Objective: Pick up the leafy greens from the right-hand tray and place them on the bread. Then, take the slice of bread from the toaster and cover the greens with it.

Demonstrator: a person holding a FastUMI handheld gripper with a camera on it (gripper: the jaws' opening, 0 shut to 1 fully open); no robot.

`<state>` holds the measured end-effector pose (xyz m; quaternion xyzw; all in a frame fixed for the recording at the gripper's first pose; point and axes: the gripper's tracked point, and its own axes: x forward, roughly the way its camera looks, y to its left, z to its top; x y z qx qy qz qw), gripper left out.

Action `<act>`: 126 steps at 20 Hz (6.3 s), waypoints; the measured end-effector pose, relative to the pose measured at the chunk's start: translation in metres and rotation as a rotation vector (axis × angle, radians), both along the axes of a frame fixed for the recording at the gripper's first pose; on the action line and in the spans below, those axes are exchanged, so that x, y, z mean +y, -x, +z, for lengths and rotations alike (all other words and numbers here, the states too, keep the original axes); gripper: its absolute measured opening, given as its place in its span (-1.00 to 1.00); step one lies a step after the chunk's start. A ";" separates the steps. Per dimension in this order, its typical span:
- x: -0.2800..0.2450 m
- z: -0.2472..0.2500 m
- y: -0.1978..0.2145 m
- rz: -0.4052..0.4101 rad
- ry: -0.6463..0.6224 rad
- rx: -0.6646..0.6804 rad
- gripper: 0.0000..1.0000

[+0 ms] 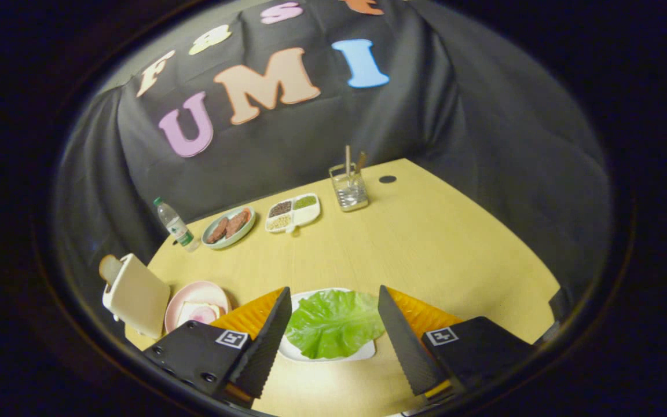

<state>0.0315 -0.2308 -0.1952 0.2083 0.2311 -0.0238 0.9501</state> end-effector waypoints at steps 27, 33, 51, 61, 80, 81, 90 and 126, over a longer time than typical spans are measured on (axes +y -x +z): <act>-0.015 -0.093 -0.039 -0.073 -0.351 0.066 0.01; -0.009 -0.099 -0.061 -0.078 -0.386 0.045 -0.89; 0.041 0.043 -0.028 0.054 -0.352 -0.131 -0.94; 0.171 0.091 -0.005 0.186 -0.431 -0.195 -0.94; 0.298 0.005 -0.016 0.062 -0.270 -0.062 -0.94; 0.294 0.001 -0.016 0.051 -0.255 -0.057 -0.94; 0.272 -0.023 -0.031 -0.004 -0.188 -0.013 -0.94; 0.514 0.212 0.010 0.234 0.286 -0.042 0.96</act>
